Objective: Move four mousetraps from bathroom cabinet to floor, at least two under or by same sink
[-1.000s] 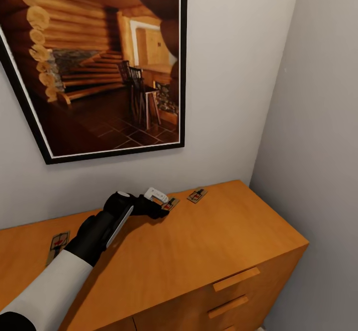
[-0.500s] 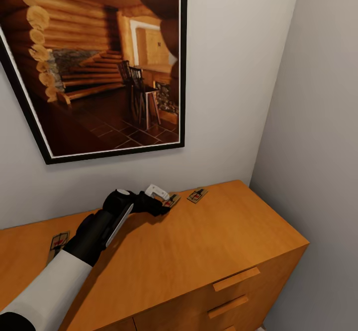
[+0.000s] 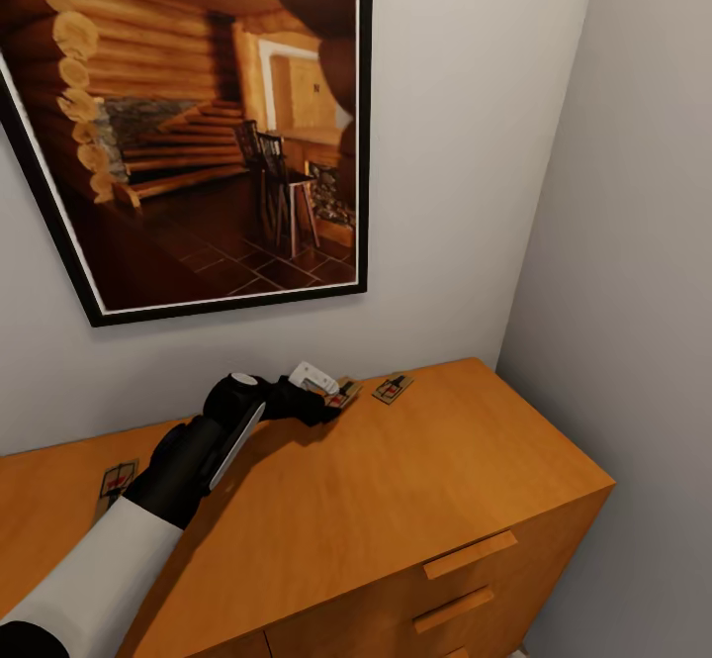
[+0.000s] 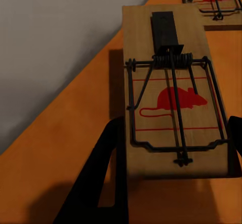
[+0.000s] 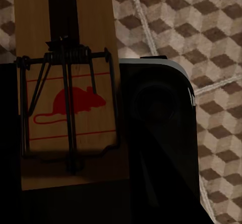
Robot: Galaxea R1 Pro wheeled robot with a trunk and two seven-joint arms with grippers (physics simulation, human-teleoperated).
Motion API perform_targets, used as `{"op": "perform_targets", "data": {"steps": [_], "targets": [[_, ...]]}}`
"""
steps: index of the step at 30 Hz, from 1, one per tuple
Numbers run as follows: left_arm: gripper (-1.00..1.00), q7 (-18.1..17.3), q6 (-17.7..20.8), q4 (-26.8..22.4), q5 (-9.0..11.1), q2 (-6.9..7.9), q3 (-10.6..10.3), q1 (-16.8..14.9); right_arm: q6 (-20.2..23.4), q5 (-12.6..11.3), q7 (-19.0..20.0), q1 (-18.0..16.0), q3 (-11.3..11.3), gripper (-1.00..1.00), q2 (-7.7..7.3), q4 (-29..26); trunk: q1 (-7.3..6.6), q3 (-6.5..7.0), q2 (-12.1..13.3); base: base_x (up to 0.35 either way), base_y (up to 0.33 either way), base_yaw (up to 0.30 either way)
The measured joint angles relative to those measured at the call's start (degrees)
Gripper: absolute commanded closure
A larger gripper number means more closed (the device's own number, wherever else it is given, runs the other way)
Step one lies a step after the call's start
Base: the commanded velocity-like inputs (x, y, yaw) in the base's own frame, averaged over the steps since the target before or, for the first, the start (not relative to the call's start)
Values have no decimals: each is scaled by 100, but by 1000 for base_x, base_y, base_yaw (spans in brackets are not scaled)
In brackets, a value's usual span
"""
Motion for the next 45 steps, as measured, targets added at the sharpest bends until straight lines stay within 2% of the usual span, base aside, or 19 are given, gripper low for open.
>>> {"op": "perform_targets", "data": {"steps": [7,45], "targets": [[100,-3,-1,3,3,5,-1,0,-4,0,-1,0,-2,100,0,0,3,0,0,-217,-18,0],[100,-3,-1,74,2,5,-1,0,-9,0,-3,0,0,100,-9,-8,4,0,0,-338,-80,0]]}}
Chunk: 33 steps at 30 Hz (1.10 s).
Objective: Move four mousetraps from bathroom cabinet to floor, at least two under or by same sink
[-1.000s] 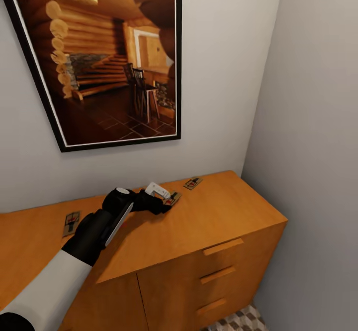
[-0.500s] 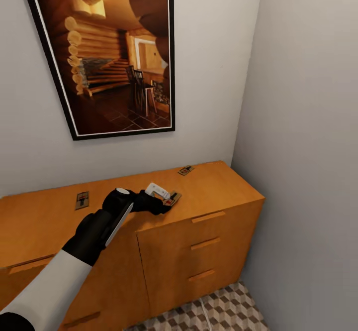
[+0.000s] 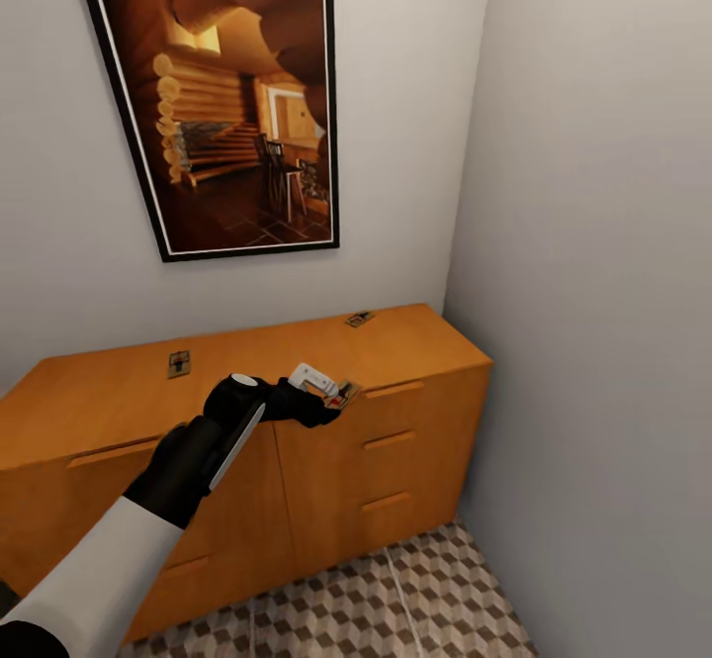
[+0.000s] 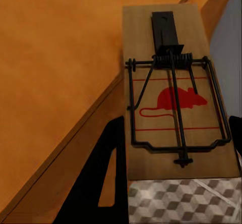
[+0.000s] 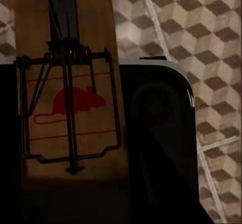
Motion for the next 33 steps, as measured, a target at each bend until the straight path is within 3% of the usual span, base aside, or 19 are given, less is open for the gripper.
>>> {"op": "perform_targets", "data": {"steps": [13,22,25,33], "targets": [[100,0,-3,224,-3,-7,-8,0,0,1,-2,0,-2,100,0,0,0,0,0,-338,-84,0],[100,-8,-79,646,-9,-7,-23,119,1,4,-4,0,-6,100,-7,0,-3,0,0,-70,-19,0],[100,-8,-450,968,-10,-8,-131,243,0,7,-4,0,-8,100,-13,-5,-3,0,0,-5,-1,0],[100,27,-2443,2596,-22,-55,-279,709,-3,1,-6,-1,-14,100,-24,-10,-3,-1,0,-1,0,0]]}}
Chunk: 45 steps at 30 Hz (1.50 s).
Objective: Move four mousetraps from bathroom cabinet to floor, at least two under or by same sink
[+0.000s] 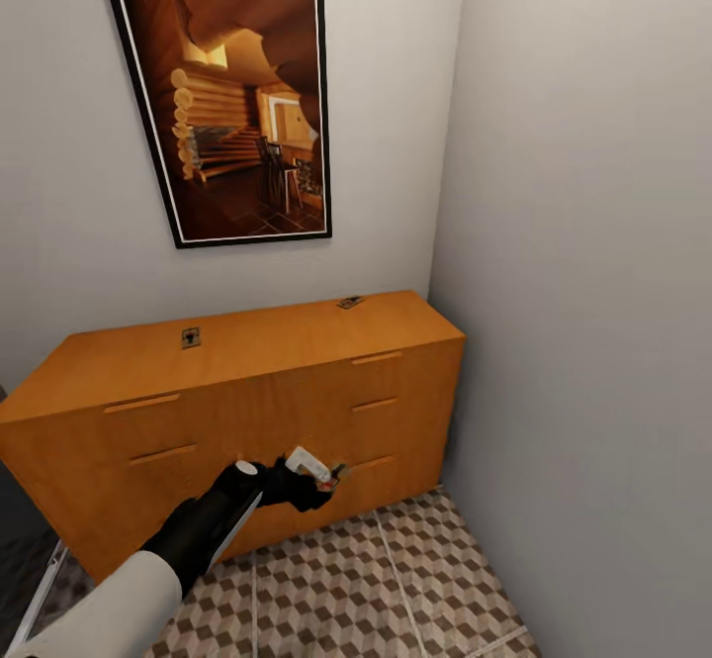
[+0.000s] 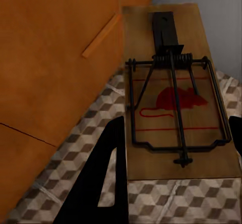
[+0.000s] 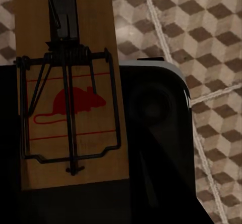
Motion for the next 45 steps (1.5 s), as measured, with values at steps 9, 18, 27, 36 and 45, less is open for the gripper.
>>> {"op": "perform_targets", "data": {"steps": [9,18,27,36,45], "targets": [[100,201,-2001,2249,-8,-122,-19,462,-38,-15,0,-1,-13,100,-39,-36,0,0,0,0,0,0],[100,1293,-2619,2965,36,-117,-5,1331,-459,-25,-7,2,-20,100,-366,-242,0,0,-1,0,0,0],[100,1989,-4659,3878,370,-179,58,1843,-700,3,-396,-8,-41,100,-494,-723,0,0,-1,0,0,0],[100,3243,-6707,4863,1260,-311,264,2134,-400,36,-870,-208,-40,100,-555,-1491,0,1,0,0,0,0],[100,3326,-7315,4902,1789,-233,274,2313,189,120,-906,-735,-41,100,-589,-1613,0,2,0,0,0,0]]}}
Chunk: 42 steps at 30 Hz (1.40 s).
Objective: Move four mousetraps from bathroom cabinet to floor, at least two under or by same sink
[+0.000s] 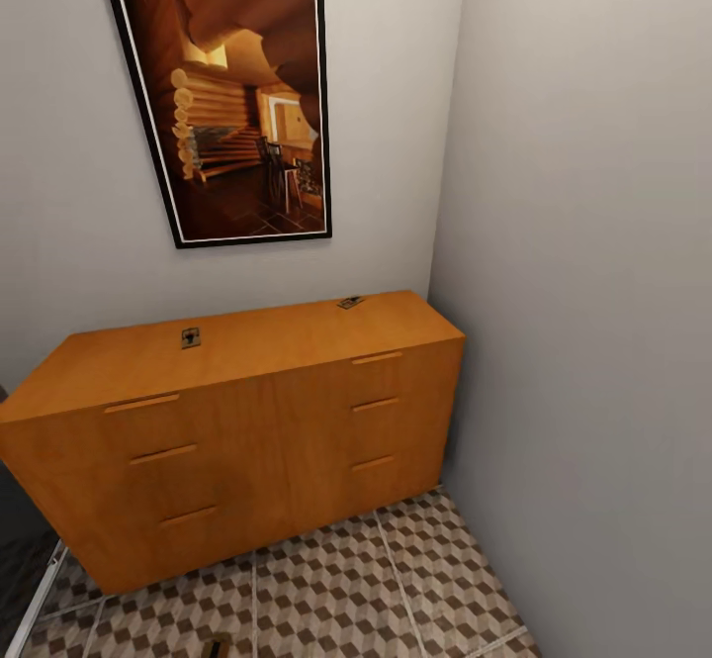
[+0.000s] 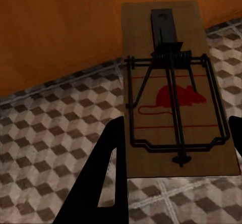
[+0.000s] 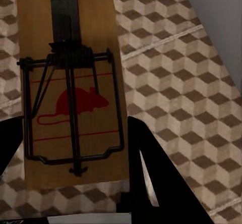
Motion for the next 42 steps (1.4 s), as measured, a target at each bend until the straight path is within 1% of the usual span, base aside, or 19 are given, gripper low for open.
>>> {"op": "perform_targets", "data": {"steps": [1,2,4,5,8,11,14,16,18,21,23,25,26,31,42], "targets": [[100,-1,-14,-2,126,2,0,4,11,24,-1,-55,0,100,1,-2,0,0,0,0,0,0],[100,-1,-18,-3,181,3,-5,6,16,40,-1,-86,0,100,1,-2,0,0,0,0,0,0],[100,0,-33,-5,390,3,-6,10,34,110,-2,-228,0,100,2,-12,0,0,0,0,0,0],[100,0,-36,-5,462,0,-7,10,48,138,-4,-316,0,100,1,-16,0,0,0,0,0,0],[100,0,-35,-15,554,-1,-8,12,168,173,-8,-512,0,100,1,-20,0,0,0,0,0,0],[100,5,-26,-22,590,11,13,12,257,182,-8,-592,-1,100,-3,-21,0,0,0,0,0,0],[100,12,-29,-33,653,85,177,12,261,186,-1,-630,2,100,-5,-20,0,0,0,0,0,0],[100,4,-33,-34,723,115,378,13,136,185,3,-641,5,100,-8,-7,0,0,0,0,0,0],[100,0,-33,-31,742,126,465,13,-48,187,7,-645,9,100,-9,25,0,0,0,0,0,0],[100,-13,-25,-27,750,122,517,13,-341,193,7,-648,19,100,-11,70,0,0,0,0,0,0],[100,-20,-16,-22,748,108,529,13,-431,194,7,-648,22,100,-15,85,0,0,0,0,0,0],[100,-25,-7,-19,747,83,534,13,-477,194,6,-649,22,100,-32,96,0,0,0,0,0,0],[100,-26,-1,-18,748,69,538,13,-496,193,6,-649,24,100,-64,101,0,0,0,0,0,0],[100,-29,8,-17,752,45,545,13,-527,195,6,-649,29,100,-142,108,0,0,0,0,0,0],[100,-45,17,-16,753,4,544,13,-549,196,6,-649,35,100,-164,110,0,0,0,0,0,0]]}}
